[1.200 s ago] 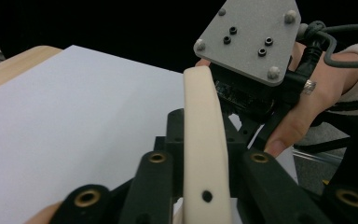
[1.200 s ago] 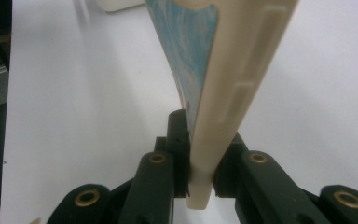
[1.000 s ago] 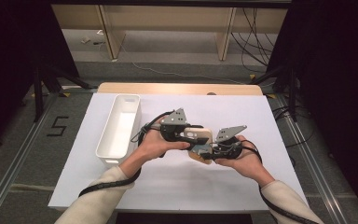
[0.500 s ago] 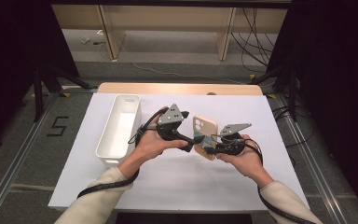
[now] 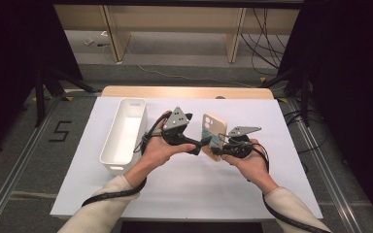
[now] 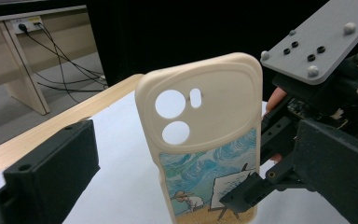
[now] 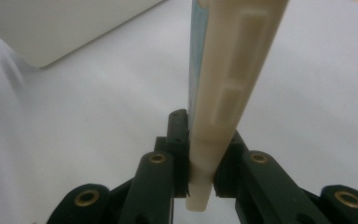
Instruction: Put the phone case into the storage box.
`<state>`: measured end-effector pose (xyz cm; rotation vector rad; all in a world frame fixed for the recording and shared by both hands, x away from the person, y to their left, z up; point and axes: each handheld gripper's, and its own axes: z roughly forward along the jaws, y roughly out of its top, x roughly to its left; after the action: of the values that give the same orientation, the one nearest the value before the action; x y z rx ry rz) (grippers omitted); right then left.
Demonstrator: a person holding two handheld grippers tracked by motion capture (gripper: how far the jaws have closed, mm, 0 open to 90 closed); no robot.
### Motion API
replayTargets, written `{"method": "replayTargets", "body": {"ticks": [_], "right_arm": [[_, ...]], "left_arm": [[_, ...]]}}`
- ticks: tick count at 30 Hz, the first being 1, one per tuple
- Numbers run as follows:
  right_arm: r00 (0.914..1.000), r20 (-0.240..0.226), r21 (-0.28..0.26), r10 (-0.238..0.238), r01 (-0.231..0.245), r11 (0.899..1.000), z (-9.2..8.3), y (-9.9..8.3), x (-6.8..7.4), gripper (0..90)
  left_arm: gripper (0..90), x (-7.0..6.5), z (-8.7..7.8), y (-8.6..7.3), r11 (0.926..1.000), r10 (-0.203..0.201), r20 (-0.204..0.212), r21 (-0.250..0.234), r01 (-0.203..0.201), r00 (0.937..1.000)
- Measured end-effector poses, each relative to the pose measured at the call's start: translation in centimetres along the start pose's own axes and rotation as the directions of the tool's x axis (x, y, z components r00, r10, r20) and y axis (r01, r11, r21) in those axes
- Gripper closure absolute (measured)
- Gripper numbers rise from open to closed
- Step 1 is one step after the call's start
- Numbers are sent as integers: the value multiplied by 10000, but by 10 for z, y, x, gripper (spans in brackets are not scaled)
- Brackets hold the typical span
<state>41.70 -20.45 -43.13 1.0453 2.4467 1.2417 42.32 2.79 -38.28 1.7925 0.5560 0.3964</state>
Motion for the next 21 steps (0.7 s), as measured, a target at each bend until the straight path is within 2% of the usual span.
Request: {"method": "replayTargets", "body": {"ticks": [6,11,14,21], "right_arm": [[10000,-1,42,3,-3,10000,3,0,3,804],[10000,-10,40,55,-55,10000,2,0,4,804],[10000,9,10,38,-38,10000,3,0,4,804],[10000,47,39,41,-41,10000,4,-1,5,804]], "left_arm": [[0,-4,8,-2,9997,217,-302,120,-214,9993],[0,-5,15,-2,10000,-33,-437,40,35,9990],[0,-4,19,-2,9994,-341,-457,-113,336,9984],[0,-8,24,2,9987,-439,-469,-265,427,9979]]}}
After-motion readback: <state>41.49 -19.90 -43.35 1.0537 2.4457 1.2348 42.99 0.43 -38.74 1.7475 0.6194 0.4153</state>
